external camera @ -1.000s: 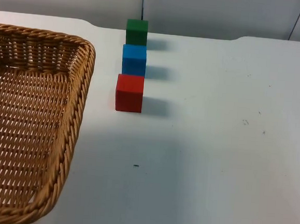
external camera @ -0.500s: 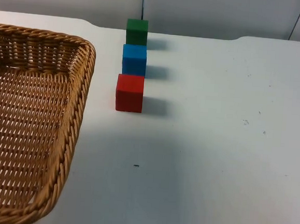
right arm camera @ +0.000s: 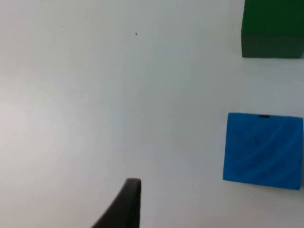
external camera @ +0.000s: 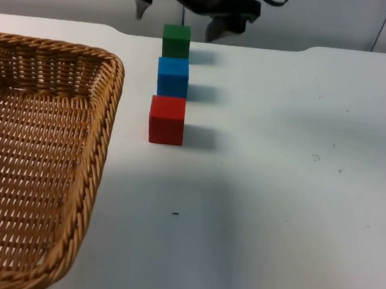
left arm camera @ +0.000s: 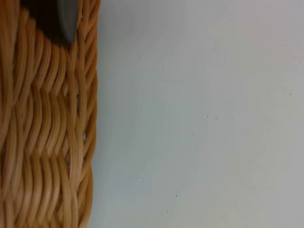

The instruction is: Pick up the basket with the left hand and place the blue cube into the basket with the right hand.

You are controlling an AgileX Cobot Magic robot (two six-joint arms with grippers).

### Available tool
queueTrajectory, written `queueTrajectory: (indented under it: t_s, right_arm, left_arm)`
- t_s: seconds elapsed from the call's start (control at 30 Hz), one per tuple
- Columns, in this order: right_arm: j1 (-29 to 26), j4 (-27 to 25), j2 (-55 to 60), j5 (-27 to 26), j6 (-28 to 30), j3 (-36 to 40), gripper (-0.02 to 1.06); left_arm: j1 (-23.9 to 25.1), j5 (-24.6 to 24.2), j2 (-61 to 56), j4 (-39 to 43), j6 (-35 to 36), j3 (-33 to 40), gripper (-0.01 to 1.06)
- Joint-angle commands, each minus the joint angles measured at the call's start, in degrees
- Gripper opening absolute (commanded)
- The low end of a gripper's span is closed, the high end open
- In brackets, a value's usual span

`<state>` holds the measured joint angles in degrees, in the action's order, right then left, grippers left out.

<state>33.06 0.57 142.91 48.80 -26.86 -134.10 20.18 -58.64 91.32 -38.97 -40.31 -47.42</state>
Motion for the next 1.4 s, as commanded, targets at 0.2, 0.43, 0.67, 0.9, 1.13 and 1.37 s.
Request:
queueTrajectory:
  t_s: [0.2, 0.43, 0.67, 0.9, 1.13, 1.37]
  right_arm:
    - [0.1, 1.2, 4.8, -1.9, -1.8, -0.8, 0.99]
    - [-0.1, 7.3, 6.6, -4.9, -6.2, -1.0, 0.99]
    - [-0.8, 6.7, 8.2, -7.2, -6.2, -1.4, 0.99]
    - [-1.0, 4.0, 9.9, -8.4, -4.6, -1.4, 0.99]
    - [-1.0, 4.0, 10.4, -9.9, -4.6, -1.4, 0.95]
    - [-1.0, 4.2, 10.7, -9.9, -4.6, -1.4, 0.86]
  left_arm:
    - [0.2, -0.7, -0.3, -1.5, -0.2, 0.1, 0.0]
    - [0.2, -0.7, -0.3, -2.4, -0.9, 0.1, 0.0]
    - [0.2, -0.7, -0.3, -2.6, -1.1, 0.1, 0.0]
    - [0.2, -0.7, -0.3, -2.6, -1.2, 0.1, 0.0]
    - [0.2, -0.7, -0.3, -2.6, -1.2, 0.1, 0.0]
    - [0.2, -0.8, -0.3, -2.6, -1.2, 0.1, 0.0]
